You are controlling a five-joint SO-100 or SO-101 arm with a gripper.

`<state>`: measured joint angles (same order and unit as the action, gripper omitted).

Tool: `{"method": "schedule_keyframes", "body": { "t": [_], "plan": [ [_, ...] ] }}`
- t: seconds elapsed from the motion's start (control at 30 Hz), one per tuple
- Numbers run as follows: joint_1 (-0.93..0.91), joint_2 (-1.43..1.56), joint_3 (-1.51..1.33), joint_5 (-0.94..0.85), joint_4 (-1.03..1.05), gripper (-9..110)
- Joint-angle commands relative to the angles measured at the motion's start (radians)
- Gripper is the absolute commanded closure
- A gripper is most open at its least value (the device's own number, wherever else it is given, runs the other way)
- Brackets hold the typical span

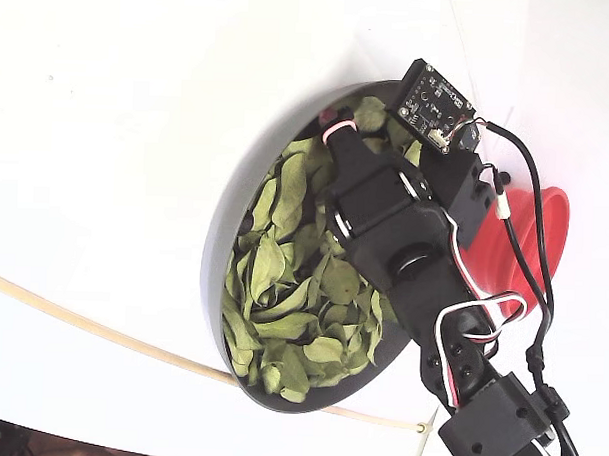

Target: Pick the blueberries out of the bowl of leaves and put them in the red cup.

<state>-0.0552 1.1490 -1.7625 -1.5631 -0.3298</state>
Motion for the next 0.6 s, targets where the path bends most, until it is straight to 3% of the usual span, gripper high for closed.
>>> {"method": "schedule_keyframes", "body": {
  "t": [0.0,0.57],
  "plan": [
    [-0.02,0.135,-0.005,-0.011,-0.009,91],
    [-0.043,0.219,-0.048,-0.017,-0.009,91]
  ]
}}
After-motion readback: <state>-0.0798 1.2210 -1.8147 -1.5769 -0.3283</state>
